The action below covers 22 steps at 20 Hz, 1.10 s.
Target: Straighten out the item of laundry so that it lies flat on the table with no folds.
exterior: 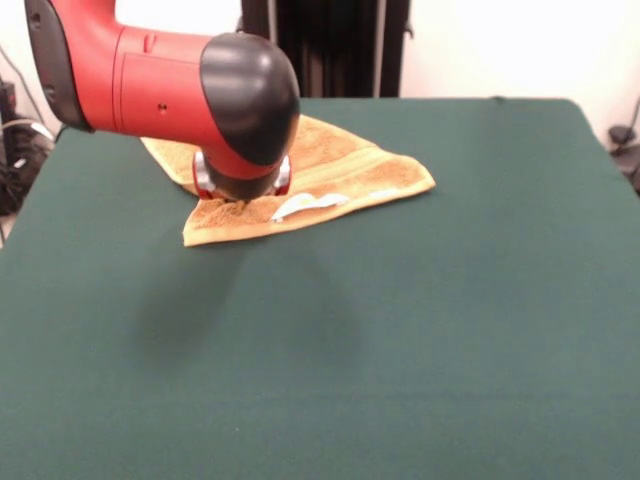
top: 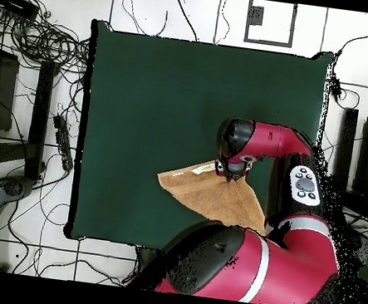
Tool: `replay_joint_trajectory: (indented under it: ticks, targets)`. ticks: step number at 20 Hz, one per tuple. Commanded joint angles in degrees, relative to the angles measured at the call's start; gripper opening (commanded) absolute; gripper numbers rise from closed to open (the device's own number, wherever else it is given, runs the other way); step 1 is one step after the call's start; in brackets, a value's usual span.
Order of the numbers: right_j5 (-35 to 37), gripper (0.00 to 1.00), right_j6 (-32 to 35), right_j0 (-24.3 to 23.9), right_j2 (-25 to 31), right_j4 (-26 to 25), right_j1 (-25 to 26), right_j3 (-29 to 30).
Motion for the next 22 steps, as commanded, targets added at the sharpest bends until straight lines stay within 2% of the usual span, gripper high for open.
replay_joint_trajectory:
  ticks: [1,7,22]
  targets:
    - [-33.4,0.00,9.4,4.4,12.2,2.2,9.9,-9.6]
    - [-29.7,0.00,10.5,5.0,11.0,2.4,8.6,-9.3]
    - [-24.3,0.00,9.9,5.9,11.7,3.7,10.5,-13.6]
